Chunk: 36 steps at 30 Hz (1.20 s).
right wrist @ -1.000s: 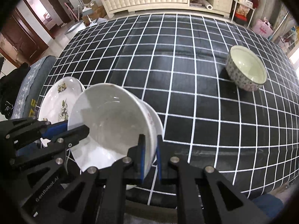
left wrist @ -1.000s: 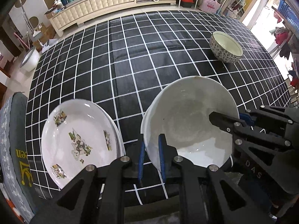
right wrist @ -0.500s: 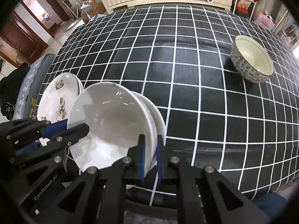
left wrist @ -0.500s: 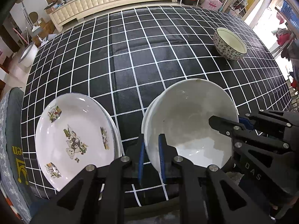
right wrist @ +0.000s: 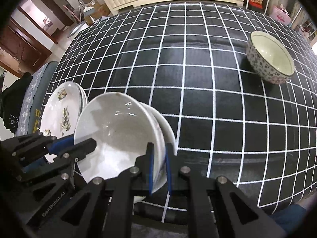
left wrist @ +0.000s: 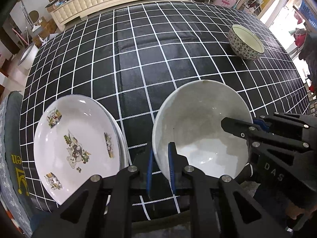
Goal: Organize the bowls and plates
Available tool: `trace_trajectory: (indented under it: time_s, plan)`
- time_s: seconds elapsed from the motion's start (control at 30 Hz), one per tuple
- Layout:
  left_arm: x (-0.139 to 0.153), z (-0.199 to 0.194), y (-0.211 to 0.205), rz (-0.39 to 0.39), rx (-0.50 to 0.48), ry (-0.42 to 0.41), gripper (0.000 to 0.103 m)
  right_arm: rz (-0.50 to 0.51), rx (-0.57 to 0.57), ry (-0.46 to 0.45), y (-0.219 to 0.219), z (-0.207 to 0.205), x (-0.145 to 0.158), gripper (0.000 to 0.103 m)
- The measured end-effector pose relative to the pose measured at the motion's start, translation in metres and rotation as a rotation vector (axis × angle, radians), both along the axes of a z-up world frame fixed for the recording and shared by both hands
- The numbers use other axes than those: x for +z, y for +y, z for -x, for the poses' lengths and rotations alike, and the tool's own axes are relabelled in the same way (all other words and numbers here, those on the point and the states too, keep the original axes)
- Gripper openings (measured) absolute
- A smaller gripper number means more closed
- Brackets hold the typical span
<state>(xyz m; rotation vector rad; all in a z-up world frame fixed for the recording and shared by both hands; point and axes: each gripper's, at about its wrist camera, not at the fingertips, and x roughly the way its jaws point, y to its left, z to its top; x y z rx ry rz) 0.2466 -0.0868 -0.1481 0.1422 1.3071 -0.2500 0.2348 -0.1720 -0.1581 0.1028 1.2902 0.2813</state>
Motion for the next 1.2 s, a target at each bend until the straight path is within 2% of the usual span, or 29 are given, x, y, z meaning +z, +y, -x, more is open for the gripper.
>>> trace_trajectory:
  time_s: [0.43,0.63,0.87,1.0,1.13,1.17,1.2]
  plan:
    - [0.004,-0.001,0.005,0.025,0.009,-0.011,0.012,-0.011,-0.022,0.017,-0.005,-0.002,0.001,0.014]
    - [0.005,0.001,0.006,0.032,0.008,-0.017,0.012,0.015,-0.018,0.016,-0.001,-0.003,0.002,0.014]
    - [0.007,0.002,0.008,0.042,0.003,-0.023,0.012,0.069,0.008,0.008,0.008,-0.003,0.003,0.014]
    - [0.006,0.002,0.009,0.044,0.002,-0.023,0.012,0.159,0.047,-0.037,0.020,0.001,0.006,0.015]
    - [0.005,0.002,0.009,0.049,0.004,-0.022,0.012,0.203,0.060,-0.055,0.023,0.002,0.009,0.015]
    - [0.005,0.002,0.009,0.051,0.004,-0.022,0.012,0.217,0.064,-0.060,0.023,0.002,0.010,0.016]
    - [0.005,0.002,0.009,0.054,0.004,-0.021,0.012,0.254,0.065,-0.077,0.025,0.003,0.011,0.023]
